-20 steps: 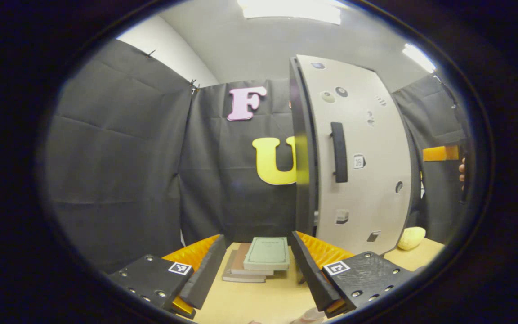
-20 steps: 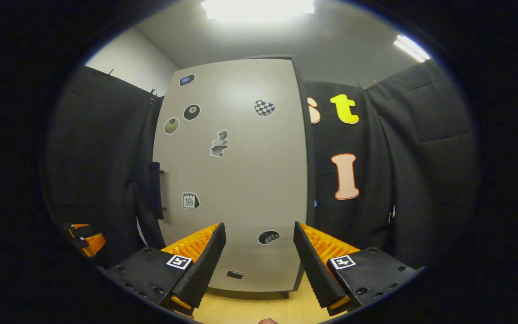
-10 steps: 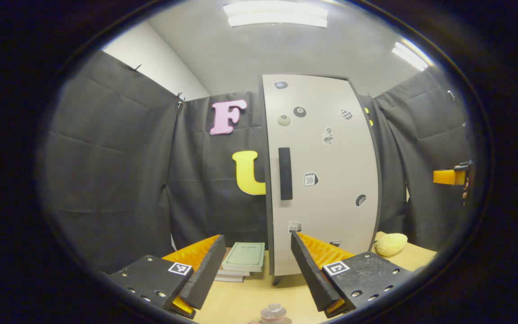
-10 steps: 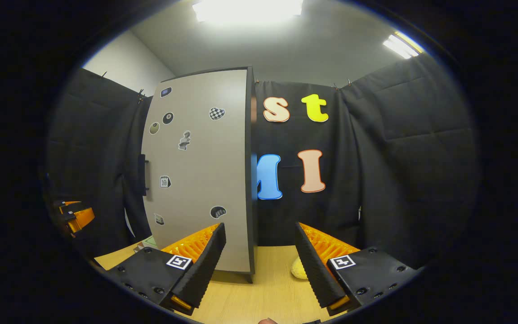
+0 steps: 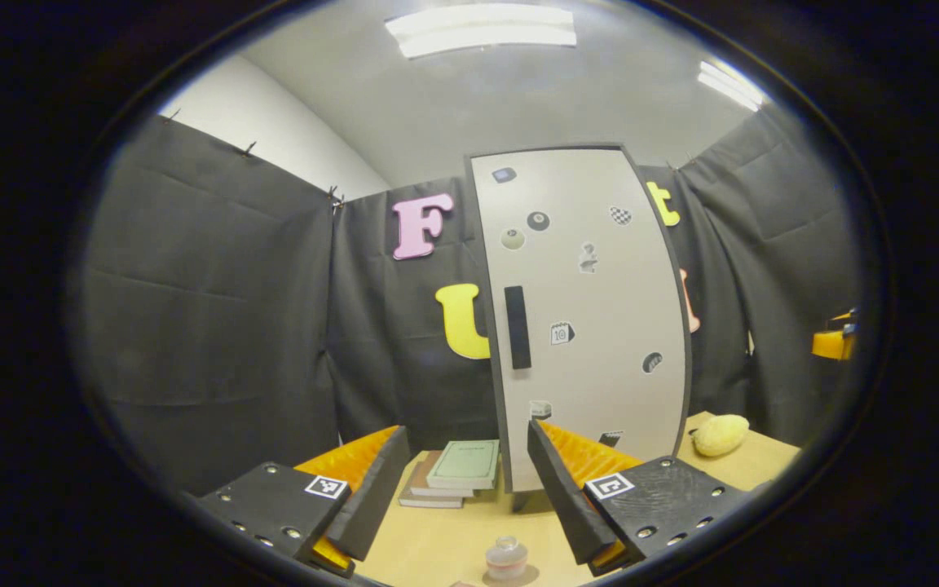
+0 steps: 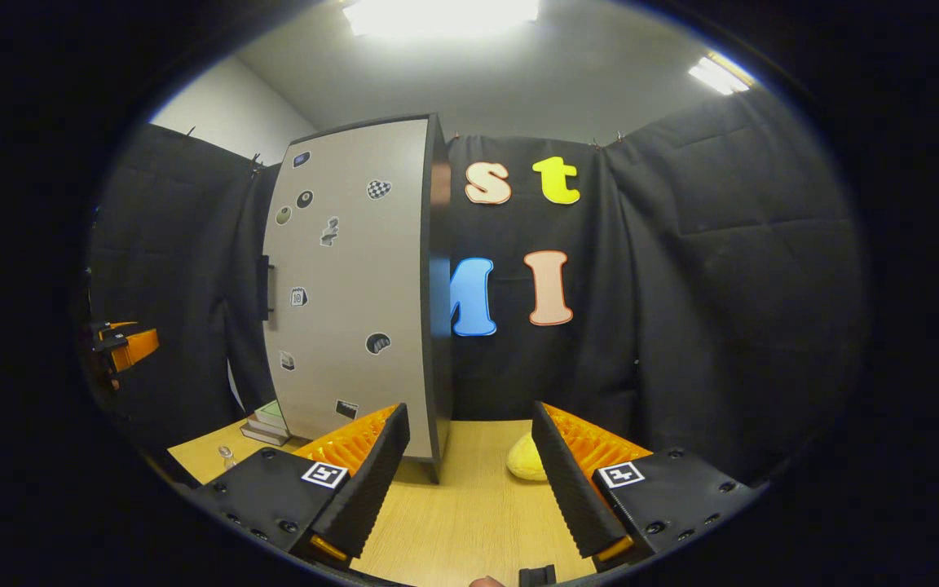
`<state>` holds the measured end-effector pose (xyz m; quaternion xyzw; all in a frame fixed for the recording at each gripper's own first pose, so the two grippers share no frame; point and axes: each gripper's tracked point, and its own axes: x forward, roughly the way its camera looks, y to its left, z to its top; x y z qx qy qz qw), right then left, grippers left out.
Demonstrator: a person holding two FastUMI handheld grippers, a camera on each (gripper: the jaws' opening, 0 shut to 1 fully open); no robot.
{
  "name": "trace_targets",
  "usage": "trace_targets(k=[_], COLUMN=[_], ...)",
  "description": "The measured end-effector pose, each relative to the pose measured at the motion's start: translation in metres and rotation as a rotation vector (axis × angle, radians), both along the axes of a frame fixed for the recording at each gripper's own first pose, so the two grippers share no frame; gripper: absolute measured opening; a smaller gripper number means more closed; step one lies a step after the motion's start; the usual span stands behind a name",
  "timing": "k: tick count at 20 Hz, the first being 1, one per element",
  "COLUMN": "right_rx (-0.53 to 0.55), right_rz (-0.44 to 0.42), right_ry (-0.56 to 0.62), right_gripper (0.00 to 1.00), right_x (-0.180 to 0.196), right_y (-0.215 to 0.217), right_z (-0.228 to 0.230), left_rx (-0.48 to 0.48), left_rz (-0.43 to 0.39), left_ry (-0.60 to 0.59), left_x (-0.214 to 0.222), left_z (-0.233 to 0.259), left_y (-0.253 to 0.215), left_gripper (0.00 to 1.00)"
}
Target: Open the cabinet door with the right hand, grasp the bottle in the cabinet with the left hand and place it on the coaster, then close the cabinet door with the right hand.
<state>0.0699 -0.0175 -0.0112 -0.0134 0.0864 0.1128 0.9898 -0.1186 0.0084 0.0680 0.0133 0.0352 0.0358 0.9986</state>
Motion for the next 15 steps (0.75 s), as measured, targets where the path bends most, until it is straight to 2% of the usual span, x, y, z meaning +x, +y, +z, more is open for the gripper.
trace_targets(k=[8, 15], right_rx=[-0.028, -0.031], right_rz=[-0.054, -0.073], right_ry=[-0.039, -0.091], right_gripper=[0.96, 0.96], right_x=[-0.004, 0.000], right_y=[0.002, 0.013], right_z=[0.011, 0.034], left_rx=[-0.034, -0.008], left_rz=[-0.021, -0.027], left_ry=[0.026, -0.006], left_x=[-0.001, -0.006], left_z=[-0.015, -0.007], left_y=[0.017, 0.032], left_gripper=[0.89, 0.88])
